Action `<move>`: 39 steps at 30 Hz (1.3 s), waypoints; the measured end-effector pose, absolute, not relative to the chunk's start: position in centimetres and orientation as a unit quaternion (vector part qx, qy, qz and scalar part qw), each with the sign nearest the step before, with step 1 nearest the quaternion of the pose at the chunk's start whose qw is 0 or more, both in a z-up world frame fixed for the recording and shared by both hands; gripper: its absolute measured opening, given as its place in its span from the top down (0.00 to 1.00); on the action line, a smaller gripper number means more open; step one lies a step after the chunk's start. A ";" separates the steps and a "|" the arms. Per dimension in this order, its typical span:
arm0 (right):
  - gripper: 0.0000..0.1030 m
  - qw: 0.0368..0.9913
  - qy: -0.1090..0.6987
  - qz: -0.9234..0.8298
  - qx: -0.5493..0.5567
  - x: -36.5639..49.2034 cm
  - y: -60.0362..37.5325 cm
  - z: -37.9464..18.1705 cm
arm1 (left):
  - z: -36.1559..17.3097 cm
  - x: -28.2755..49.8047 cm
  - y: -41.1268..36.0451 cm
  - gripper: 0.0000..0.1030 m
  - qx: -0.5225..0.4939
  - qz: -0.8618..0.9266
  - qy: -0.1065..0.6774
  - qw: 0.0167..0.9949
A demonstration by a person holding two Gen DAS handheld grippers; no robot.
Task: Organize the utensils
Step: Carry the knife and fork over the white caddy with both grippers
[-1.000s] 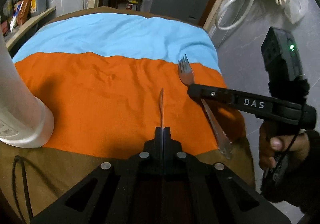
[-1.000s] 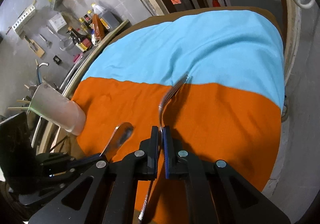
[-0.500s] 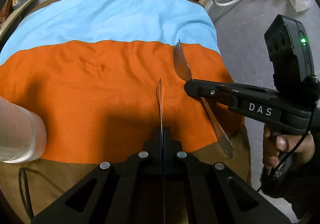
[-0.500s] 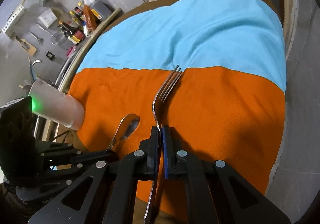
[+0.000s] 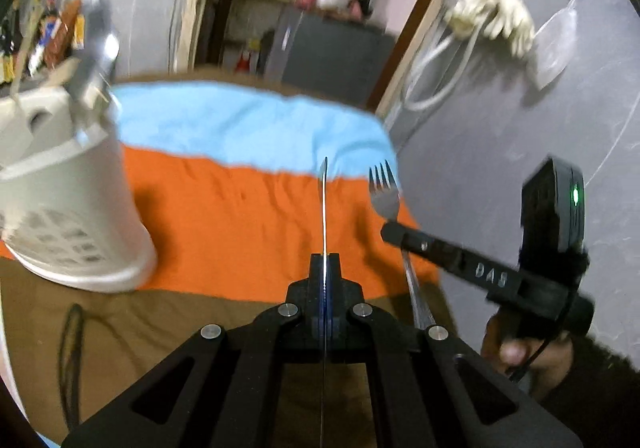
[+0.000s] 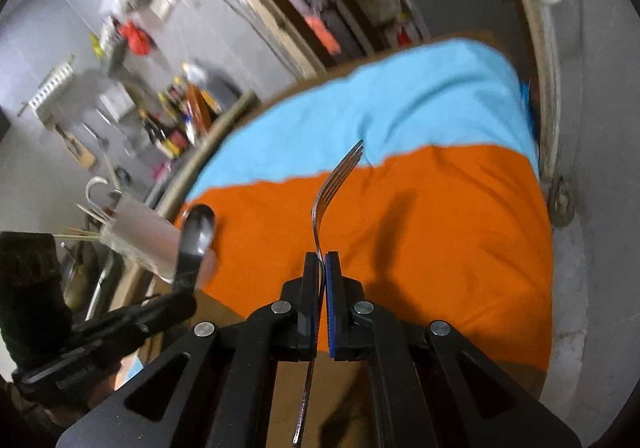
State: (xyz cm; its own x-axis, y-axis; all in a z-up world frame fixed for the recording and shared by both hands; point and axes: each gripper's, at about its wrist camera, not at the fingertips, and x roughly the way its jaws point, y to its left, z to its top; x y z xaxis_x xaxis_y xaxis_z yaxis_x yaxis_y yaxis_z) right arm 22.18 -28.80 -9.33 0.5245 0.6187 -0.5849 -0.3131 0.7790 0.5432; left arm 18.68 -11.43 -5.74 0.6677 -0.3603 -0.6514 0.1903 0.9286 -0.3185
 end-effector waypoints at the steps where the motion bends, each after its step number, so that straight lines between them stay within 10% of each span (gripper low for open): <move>1: 0.99 0.860 0.385 0.274 0.193 21.5 -28.7 -8.8 | -5.1 18.5 -11.2 1.00 -0.115 -0.152 0.368 0.910; 19: 0.99 0.915 0.110 0.334 0.197 18.4 -18.0 3.8 | 7.3 14.6 0.9 1.00 -0.159 -0.111 0.184 0.964; 39: 0.98 0.934 0.025 0.332 0.128 19.3 -7.4 0.1 | 3.0 19.0 17.7 1.00 -0.247 -0.060 0.057 0.965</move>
